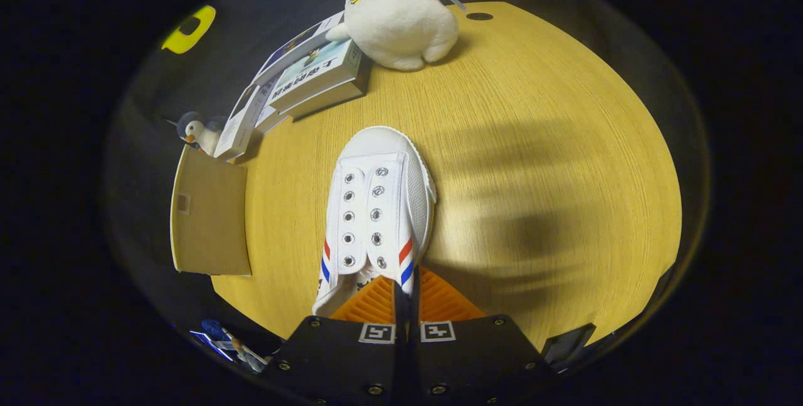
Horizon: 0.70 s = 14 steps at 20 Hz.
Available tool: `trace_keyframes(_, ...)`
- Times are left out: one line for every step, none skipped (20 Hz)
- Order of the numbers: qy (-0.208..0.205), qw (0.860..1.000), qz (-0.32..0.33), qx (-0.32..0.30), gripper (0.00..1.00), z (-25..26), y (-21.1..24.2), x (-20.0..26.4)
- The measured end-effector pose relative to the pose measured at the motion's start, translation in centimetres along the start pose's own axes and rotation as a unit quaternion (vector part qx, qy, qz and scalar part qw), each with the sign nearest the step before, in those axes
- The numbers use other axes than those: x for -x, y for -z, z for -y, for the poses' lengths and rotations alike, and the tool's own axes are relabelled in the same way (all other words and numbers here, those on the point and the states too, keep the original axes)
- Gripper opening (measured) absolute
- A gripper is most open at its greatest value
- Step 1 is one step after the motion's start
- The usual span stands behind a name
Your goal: Open the storage box then place both shoes into the box .Put the left shoe in first, then the right shoe, with the right side of both shoes facing outward in a uniform manner.
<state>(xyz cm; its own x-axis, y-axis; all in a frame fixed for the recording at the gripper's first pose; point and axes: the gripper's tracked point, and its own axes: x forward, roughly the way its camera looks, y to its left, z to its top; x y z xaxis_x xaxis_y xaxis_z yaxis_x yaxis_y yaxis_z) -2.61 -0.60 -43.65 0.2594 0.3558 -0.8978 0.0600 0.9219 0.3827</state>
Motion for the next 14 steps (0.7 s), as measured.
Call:
trace_keyframes(-0.002, 1.000, 0.004, 0.001, 0.01, -0.5, -0.2, 0.8)
trace_keyframes(-0.002, 1.000, 0.008, 0.003, 0.00, -1.1, -0.4, 1.5)
trace_keyframes(-0.001, 1.000, 0.011, 0.004, 0.00, -1.9, -0.6, 2.2)
trace_keyframes(-0.002, 1.000, 0.015, 0.006, 0.00, -2.7, -0.8, 3.0)
trace_keyframes(-0.005, 1.000, 0.019, 0.009, 0.00, -3.7, -1.0, 3.9)
trace_keyframes(-0.007, 1.000, 0.024, 0.012, 0.00, -4.7, -1.1, 4.6)
trace_keyframes(-0.010, 0.999, 0.027, 0.015, 0.00, -5.8, -1.3, 5.5)
trace_keyframes(-0.011, 0.999, 0.031, 0.020, 0.00, -6.8, -1.4, 6.2)
trace_keyframes(-0.010, 0.999, 0.036, 0.025, 0.00, -7.8, -1.7, 6.8)
trace_keyframes(-0.009, 0.999, 0.039, 0.030, 0.00, -8.7, -1.8, 7.4)
trace_keyframes(-0.010, 0.999, 0.040, 0.034, 0.00, -9.7, -1.9, 7.8)
trace_keyframes(-0.015, 0.999, 0.039, 0.035, 0.00, -10.8, -1.8, 8.3)
trace_keyframes(-0.023, 0.998, 0.038, 0.035, 0.00, -11.9, -1.8, 8.7)
trace_keyframes(-0.032, 0.998, 0.039, 0.034, 0.00, -13.0, -1.9, 9.2)
